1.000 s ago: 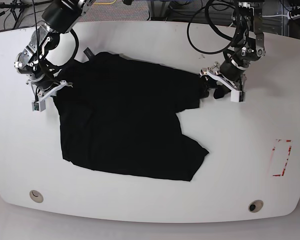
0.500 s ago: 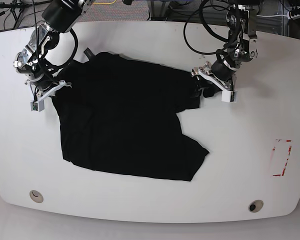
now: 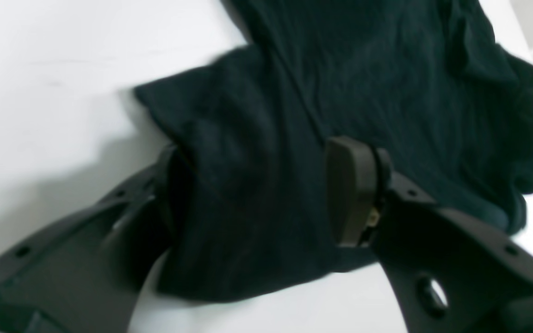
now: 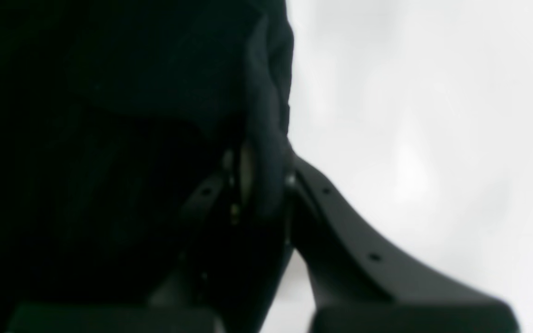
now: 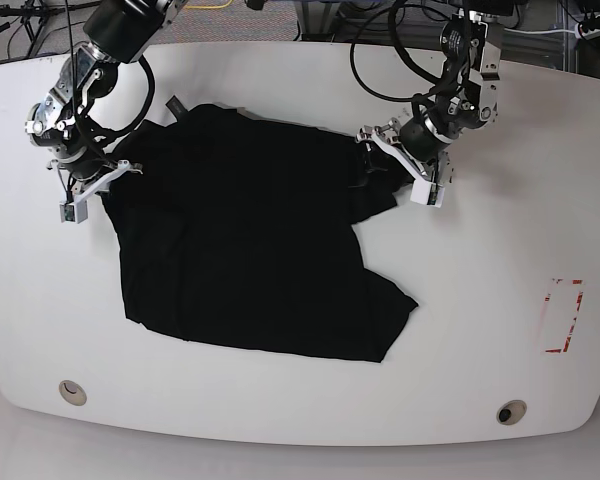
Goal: Fold the T-shirt properly
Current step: 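Lower the left gripper and grasp the opposite sleeve edge, then pull the grasped sleeve edge away from the right gripper, stretching the shirt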
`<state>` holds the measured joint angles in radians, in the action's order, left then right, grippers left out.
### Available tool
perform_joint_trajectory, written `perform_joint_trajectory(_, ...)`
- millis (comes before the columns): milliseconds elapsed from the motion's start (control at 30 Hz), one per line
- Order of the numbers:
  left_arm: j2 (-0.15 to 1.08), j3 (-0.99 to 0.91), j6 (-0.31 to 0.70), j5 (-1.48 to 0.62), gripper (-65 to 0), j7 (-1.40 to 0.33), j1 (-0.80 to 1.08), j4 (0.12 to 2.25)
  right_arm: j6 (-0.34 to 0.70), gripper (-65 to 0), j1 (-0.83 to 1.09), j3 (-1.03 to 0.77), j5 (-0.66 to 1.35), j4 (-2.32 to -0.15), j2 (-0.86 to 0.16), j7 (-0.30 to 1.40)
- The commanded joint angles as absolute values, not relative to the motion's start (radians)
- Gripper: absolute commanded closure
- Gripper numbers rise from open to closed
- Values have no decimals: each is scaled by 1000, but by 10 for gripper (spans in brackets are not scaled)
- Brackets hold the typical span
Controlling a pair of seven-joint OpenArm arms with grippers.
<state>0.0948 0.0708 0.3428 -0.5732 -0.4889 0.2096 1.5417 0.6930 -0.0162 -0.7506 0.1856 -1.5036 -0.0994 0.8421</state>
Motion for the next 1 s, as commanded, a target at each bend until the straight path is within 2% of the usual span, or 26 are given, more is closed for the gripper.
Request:
perform_joint_trajectory(0,93,84,362,-583,-385,-482,192,1570,698,-5,-25,-750,197,-1535,-116,826)
perform_joint_trajectory(467,95,125,347,-579,-385,-514,189,1576,698,-7,-32,-747,191,-1518,-113,828)
perform_joint_trajectory(600,92,113,344,-586,-305,-506,185,1575,698,-6,-27,-749,190,-1522,-111,830)
perform_joint_trajectory(933,98,120,336,-574,0,-504,179,1573,698,-3,-32,-746,189,-1515,-110,829)
perform_joint_trajectory(967,99,120,335,-574,0,-501,178,1574,698,-3,-33,-747,190,-1515,-109,829)
